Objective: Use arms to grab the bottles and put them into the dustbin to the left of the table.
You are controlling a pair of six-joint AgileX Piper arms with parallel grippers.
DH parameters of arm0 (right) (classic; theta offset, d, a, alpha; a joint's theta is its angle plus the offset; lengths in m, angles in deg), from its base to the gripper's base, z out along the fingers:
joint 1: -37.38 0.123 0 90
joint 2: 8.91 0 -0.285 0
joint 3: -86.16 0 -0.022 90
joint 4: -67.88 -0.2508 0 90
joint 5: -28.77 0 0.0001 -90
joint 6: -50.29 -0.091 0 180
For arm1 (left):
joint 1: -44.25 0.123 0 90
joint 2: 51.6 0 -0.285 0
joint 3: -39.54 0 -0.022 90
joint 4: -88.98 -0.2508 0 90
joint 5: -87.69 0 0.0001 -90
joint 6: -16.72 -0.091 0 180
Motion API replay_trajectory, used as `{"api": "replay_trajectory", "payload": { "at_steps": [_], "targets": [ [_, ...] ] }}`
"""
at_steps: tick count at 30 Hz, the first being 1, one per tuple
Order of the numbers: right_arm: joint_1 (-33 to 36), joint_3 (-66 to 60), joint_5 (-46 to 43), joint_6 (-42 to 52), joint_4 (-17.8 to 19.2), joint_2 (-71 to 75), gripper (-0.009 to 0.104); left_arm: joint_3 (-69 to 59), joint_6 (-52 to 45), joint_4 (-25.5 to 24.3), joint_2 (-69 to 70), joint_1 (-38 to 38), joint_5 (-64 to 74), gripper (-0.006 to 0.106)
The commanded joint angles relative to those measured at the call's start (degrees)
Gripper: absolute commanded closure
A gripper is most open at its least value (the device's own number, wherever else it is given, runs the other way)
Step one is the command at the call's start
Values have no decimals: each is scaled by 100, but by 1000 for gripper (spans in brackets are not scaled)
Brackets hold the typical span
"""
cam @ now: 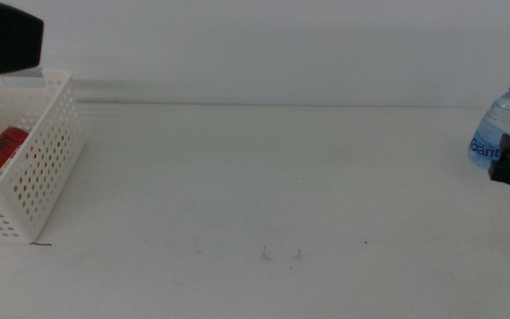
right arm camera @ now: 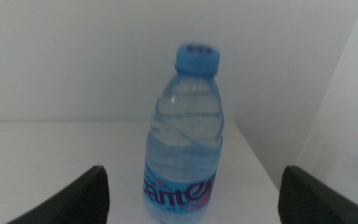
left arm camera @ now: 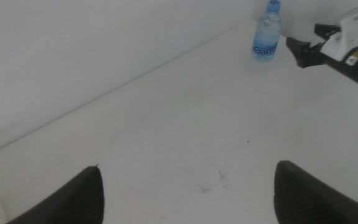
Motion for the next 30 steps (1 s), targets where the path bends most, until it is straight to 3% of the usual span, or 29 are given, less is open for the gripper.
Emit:
{"api": "replay_trajectory", "payload": {
  "at_steps": [1,13,30],
  "targets": [
    [-54,199,-242,89,-146,-392,4,-16,40,26,20,-17,-81,7],
    [-54,1517,-348,494,-511,-1992,4,-16,40,26,20,-17,-81,7],
    [-155,3222,-16,789,-678,-3094,4,-16,40,26,20,-17,-81,7]
  ]
}}
